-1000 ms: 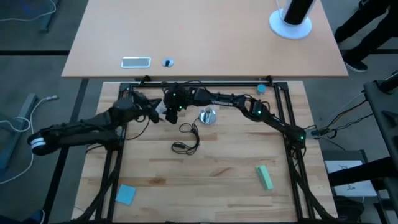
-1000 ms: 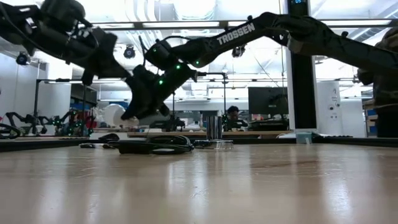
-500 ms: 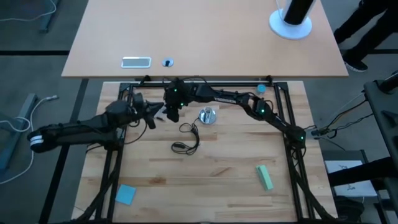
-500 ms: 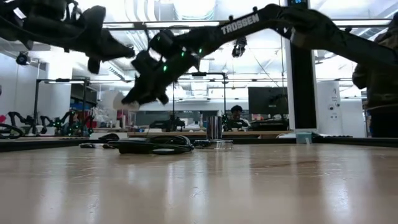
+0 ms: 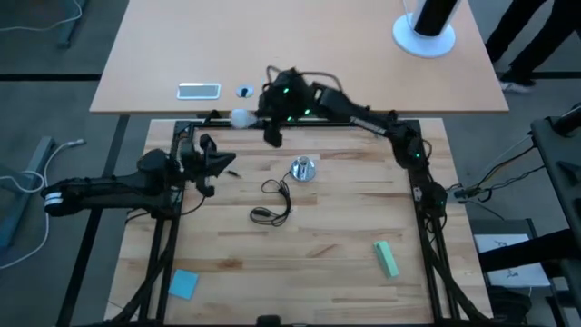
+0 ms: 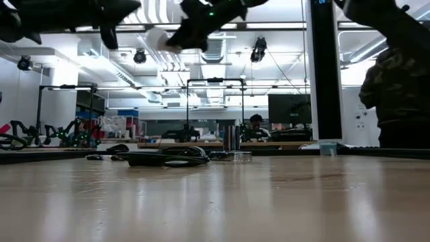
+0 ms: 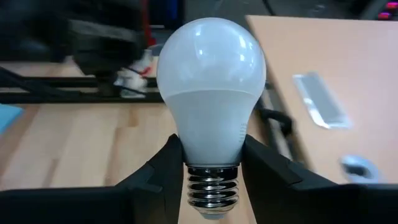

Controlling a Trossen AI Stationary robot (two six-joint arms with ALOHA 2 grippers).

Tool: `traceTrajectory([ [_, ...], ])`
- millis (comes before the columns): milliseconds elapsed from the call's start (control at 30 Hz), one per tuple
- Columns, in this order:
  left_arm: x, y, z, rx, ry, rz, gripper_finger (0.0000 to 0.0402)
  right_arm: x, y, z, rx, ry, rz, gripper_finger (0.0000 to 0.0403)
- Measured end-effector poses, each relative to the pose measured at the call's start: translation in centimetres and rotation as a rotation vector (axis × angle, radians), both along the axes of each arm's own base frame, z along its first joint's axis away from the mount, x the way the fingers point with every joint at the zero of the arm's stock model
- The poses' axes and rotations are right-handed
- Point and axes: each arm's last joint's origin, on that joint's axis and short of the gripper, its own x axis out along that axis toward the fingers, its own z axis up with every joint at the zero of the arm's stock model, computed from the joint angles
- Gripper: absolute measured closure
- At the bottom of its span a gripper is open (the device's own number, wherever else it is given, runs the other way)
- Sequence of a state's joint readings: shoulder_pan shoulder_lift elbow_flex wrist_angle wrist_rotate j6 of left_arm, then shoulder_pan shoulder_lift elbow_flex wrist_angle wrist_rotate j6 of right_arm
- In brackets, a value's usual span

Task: Screw lightbulb
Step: Insert the lightbulb into the lamp

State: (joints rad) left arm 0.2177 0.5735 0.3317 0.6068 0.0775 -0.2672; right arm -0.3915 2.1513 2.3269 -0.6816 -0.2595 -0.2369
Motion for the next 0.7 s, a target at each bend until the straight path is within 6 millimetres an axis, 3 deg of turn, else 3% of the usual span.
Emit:
traceTrajectory([
  [100, -0.3, -0.5, 0.8, 0.054, -0.079, -0.095, 0.04, -2.0, -1.2, 0.6, 0.023, 0.017, -0.023, 0.0273],
  [267, -0.3, -0.6, 0.9, 0.057, -0.09, -0.113, 0.04, -5.2, -1.8, 0.6, 0.067, 0.006, -0.015, 0.0273],
  [433, 0.2, -0.5, 0.4, 0.041, -0.044, -0.104, 0.0399, -8.4, -1.3, -1.8, 0.096, -0.062, -0.05, 0.0273],
  [533, 0.8, -0.3, 0.0, 0.023, -0.012, -0.072, 0.0401, -10.1, -0.3, -3.3, 0.09, -0.193, -0.06, 0.0273],
  [700, 2.0, 0.3, -1.2, 0.002, 0.073, 0.057, 0.0398, -12.3, 1.4, -8.2, 0.128, -0.377, -0.071, 0.0273],
])
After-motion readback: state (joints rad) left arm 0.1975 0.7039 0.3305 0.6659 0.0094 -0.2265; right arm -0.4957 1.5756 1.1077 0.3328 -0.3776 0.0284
